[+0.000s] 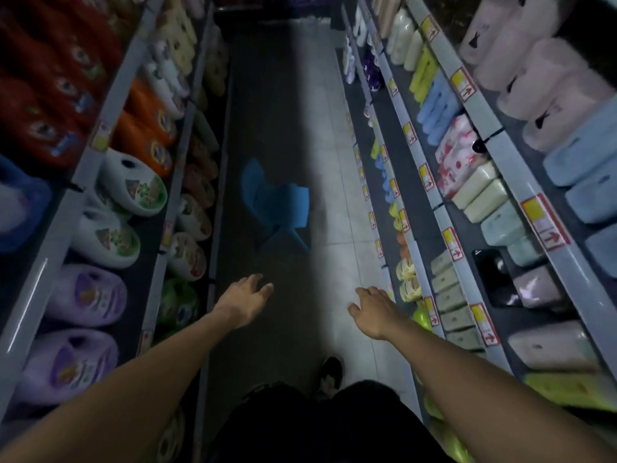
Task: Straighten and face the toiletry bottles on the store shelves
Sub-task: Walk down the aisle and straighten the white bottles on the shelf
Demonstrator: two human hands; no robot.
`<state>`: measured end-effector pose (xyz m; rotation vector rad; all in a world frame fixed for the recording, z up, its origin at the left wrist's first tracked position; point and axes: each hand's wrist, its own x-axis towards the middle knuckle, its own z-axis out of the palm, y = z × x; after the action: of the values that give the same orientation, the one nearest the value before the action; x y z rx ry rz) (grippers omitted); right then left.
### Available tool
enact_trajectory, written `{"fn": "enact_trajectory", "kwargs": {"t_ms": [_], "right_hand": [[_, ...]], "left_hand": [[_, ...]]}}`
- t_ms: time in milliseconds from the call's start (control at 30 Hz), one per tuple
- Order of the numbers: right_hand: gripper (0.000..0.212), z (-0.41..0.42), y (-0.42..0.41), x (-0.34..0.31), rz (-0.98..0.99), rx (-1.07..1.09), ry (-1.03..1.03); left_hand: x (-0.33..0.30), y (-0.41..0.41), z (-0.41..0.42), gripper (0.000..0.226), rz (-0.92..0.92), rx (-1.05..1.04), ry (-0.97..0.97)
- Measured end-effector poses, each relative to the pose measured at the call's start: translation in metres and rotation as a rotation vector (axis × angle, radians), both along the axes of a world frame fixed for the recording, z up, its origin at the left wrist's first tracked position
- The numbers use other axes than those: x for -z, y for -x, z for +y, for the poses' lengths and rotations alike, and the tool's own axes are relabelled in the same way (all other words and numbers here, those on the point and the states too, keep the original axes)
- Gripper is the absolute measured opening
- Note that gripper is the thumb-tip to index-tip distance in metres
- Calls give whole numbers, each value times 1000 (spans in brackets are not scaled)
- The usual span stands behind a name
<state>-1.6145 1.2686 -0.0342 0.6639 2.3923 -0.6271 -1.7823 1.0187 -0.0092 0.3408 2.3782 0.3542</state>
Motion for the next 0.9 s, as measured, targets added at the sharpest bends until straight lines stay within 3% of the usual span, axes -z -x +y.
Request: {"fn": "enact_trajectory", "kwargs": {"t_ms": [400, 633, 900], "right_hand": [[63, 101, 97, 3, -45, -4, -1], [62, 144, 173, 5, -68, 58, -8], [62, 181, 280, -15, -80, 190, -18]], "left_hand": [[5, 113, 92, 69, -44, 117, 41], [22, 218, 146, 68, -60, 138, 13], [16, 343, 217, 69, -96, 315, 9]]}}
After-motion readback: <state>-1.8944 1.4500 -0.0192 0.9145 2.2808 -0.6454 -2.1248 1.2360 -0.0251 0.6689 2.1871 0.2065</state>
